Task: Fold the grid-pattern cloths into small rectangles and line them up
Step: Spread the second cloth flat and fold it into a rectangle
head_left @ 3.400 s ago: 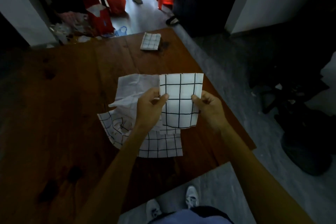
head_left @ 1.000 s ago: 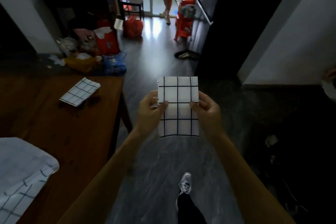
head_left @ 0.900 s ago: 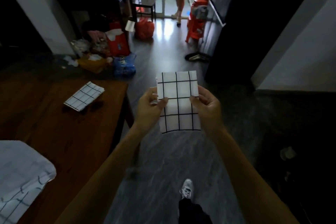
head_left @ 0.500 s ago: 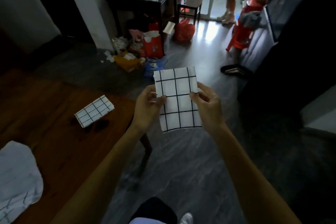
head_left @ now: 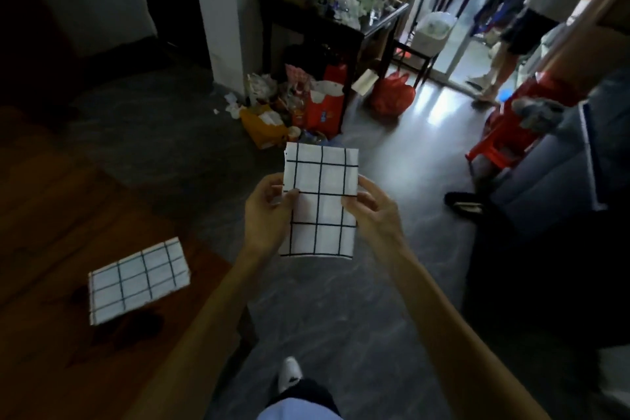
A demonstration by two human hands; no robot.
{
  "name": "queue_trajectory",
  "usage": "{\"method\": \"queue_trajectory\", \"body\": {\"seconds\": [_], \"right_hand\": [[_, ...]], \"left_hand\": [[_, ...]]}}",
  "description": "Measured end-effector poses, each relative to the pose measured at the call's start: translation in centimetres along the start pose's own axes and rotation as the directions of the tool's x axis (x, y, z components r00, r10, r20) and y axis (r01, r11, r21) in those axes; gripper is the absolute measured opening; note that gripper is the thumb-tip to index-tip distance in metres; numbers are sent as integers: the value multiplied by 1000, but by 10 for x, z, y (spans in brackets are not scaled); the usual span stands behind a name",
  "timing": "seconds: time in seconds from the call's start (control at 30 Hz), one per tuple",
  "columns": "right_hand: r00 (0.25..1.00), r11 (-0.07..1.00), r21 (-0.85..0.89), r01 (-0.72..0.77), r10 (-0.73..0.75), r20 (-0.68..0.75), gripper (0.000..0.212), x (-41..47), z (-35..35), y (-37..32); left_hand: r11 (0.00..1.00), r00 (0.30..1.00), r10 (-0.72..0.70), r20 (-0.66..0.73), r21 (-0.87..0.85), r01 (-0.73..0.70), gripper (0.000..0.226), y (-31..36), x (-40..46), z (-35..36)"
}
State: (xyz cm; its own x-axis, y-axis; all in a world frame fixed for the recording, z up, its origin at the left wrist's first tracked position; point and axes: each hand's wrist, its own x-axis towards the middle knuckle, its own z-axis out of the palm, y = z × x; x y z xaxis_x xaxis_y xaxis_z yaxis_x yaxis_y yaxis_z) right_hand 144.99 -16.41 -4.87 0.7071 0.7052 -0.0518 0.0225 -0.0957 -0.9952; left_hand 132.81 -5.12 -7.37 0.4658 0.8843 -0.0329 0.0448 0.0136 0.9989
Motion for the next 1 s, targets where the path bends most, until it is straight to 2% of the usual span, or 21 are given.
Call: {"method": "queue_trajectory", "body": {"seconds": [0.13, 0.3, 0.53, 0.7, 0.77, 0.9, 1.0], "right_hand": [[997, 999, -35, 40, -37, 73, 39, 86, 27, -19], [974, 997, -58, 48, -34, 222, 38, 171, 75, -14], [846, 991, -102, 84, -17, 534, 42, 282, 166, 4], [675, 987, -115, 111, 10, 738, 45, 355, 244, 2], [573, 985, -132, 111, 45, 818, 38, 377, 272, 2], [326, 972, -124, 199, 53, 944, 35, 392, 338, -1], [154, 975, -104, 197, 75, 985, 36, 375, 382, 3]], "left_hand": [[998, 997, -13, -78, 54, 17, 30, 9, 71, -5], [994, 975, -32, -221, 95, 54, 26, 0, 145, -31], [987, 882, -35, -469, 120, 104, 29, -36, 227, -76], [977, 744, -31, -667, 137, 164, 25, -44, 269, -106], [969, 684, -34, -729, 143, 201, 25, -42, 276, -113], [952, 486, -15, -874, 136, 274, 24, -37, 269, -130], [948, 305, -88, -948, 14, 317, 20, -39, 248, -133]]}}
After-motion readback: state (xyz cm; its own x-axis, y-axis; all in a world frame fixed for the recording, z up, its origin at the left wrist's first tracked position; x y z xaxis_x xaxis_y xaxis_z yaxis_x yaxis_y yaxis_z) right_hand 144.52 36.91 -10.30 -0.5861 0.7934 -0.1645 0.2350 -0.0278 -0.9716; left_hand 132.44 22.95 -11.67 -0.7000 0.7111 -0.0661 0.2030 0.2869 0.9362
